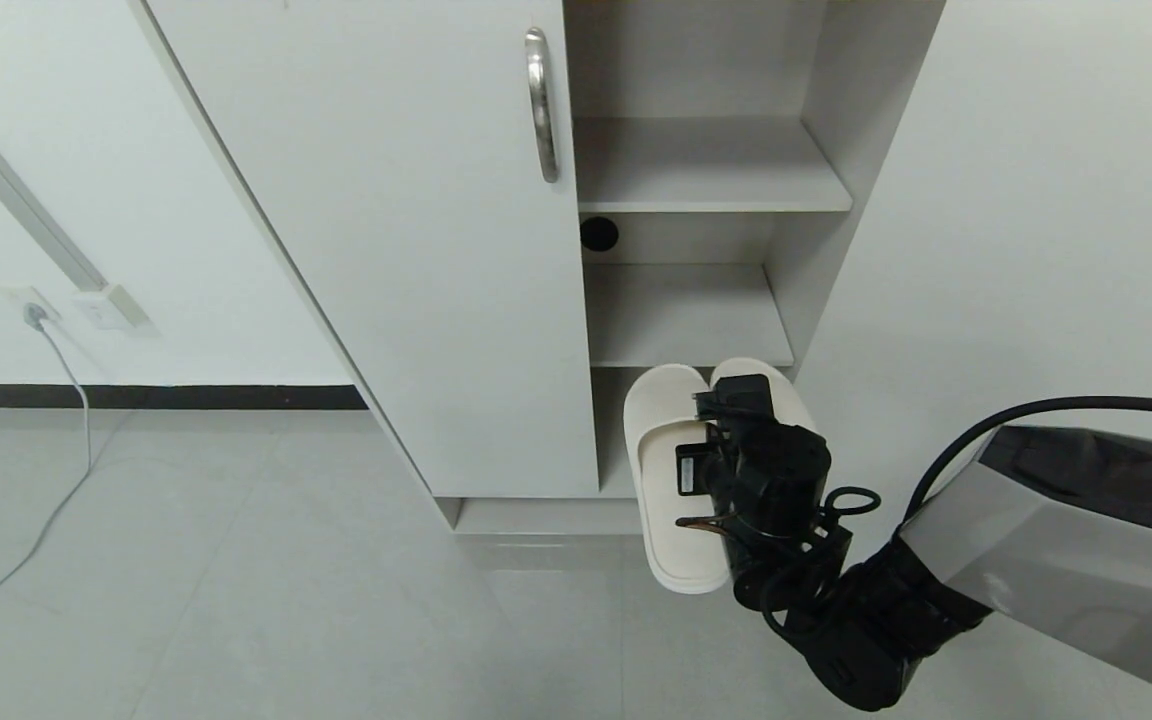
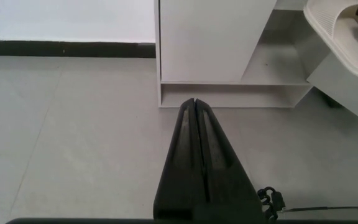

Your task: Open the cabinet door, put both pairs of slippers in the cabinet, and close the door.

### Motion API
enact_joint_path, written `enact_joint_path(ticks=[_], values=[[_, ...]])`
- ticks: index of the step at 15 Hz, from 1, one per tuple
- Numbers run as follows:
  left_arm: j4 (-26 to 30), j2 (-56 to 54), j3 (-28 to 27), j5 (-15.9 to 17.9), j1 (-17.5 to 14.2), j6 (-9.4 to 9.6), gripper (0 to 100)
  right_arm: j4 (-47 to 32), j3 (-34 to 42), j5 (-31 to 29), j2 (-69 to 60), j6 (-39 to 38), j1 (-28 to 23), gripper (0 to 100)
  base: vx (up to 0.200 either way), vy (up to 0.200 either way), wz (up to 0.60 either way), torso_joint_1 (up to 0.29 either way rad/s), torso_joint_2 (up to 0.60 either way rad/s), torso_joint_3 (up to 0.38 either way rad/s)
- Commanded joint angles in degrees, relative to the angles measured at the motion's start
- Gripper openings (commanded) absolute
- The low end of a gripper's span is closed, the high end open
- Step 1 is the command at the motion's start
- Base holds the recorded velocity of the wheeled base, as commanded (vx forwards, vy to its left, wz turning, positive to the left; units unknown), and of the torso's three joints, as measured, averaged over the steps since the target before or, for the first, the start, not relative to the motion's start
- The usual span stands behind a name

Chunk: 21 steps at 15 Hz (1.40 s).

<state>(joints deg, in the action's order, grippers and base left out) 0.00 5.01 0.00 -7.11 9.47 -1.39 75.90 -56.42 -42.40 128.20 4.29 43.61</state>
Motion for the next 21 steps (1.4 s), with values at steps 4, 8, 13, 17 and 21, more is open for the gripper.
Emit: enact_joint_path(ticks=[4, 8, 13, 17, 21], values=[[0.00, 0.09, 0.00, -0.01, 0.02, -0.02, 0, -0.14, -0.10, -0.05, 0.30, 0.02, -0.01, 0, 0.200, 0.000, 0.00, 0.004, 0.00, 0.002], [0.00, 0.09, 0.00, -0.01, 0.02, -0.02, 0, -0.14, -0.18, 0.04, 1.09, -0.51, -0.10, 0, 0.200, 0.000, 0.00, 0.001, 0.00, 0.002], [0.00, 0.09, 0.00, -0.01, 0.02, -0.02, 0, -0.31, -0.62, 0.04, 2.15, -1.30, -0.54, 0, 0.080, 0.000, 0.00, 0.000, 0.00, 0.001], [0.00, 0.09, 0.00, -0.01, 0.02, -0.02, 0, -0.31, -0.62, 0.04, 2.32, -1.30, -0.72, 0, 0.000, 0.000, 0.00, 0.000, 0.00, 0.000], [-0.09, 0.09, 0.00, -0.19, 0.02, -0.02, 0, -1.46, -4.58, 0.04, 4.61, -1.30, -1.95, 0, 0.000, 0.000, 0.00, 0.000, 0.00, 0.000]])
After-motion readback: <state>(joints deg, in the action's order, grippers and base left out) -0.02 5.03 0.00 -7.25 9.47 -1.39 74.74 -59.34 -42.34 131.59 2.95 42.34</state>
